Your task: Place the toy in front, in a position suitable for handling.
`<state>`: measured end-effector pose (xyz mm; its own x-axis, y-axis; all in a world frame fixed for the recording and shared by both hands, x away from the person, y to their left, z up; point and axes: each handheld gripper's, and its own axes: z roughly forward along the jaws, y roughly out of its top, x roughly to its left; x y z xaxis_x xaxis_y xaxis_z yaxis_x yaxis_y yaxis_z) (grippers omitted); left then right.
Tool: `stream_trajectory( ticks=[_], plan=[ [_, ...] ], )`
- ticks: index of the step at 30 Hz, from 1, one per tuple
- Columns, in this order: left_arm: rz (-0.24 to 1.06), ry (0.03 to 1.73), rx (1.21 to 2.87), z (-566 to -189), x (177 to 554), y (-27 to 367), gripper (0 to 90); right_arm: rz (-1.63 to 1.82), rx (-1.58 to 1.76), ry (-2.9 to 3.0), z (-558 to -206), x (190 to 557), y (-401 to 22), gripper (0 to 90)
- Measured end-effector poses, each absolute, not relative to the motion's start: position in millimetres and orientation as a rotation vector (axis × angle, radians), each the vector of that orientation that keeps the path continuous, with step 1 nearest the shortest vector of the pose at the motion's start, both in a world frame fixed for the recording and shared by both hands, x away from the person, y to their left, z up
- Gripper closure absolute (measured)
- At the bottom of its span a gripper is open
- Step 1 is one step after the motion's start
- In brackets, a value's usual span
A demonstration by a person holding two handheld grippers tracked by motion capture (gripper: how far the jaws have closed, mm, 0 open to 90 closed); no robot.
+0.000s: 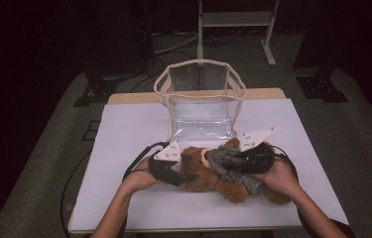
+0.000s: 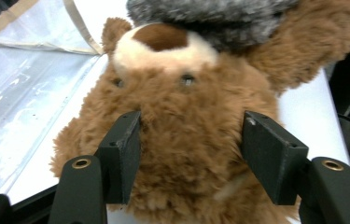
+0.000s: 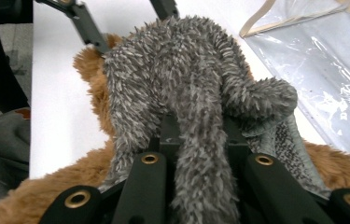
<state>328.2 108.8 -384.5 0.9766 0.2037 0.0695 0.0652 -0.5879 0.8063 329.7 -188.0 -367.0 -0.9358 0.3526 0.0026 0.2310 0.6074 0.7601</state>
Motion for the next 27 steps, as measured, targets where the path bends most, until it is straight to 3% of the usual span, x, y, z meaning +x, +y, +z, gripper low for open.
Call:
stream_trajectory(
  ticks=[11, 21, 27],
  plan=[
    [0.207, 0.216, 2.206, -394, 334, 108, 42.6, 1.263, 0.485, 2.667, -359, 332, -181, 75.4],
    [0.245, 0.258, 2.19, -395, 338, 108, 41.6, 1.229, 0.385, 2.698, -351, 339, -142, 75.5],
    [0.233, 0.258, 2.189, -391, 339, 119, 41.0, 1.166, 0.423, 2.719, -355, 345, -155, 75.6]
  ],
)
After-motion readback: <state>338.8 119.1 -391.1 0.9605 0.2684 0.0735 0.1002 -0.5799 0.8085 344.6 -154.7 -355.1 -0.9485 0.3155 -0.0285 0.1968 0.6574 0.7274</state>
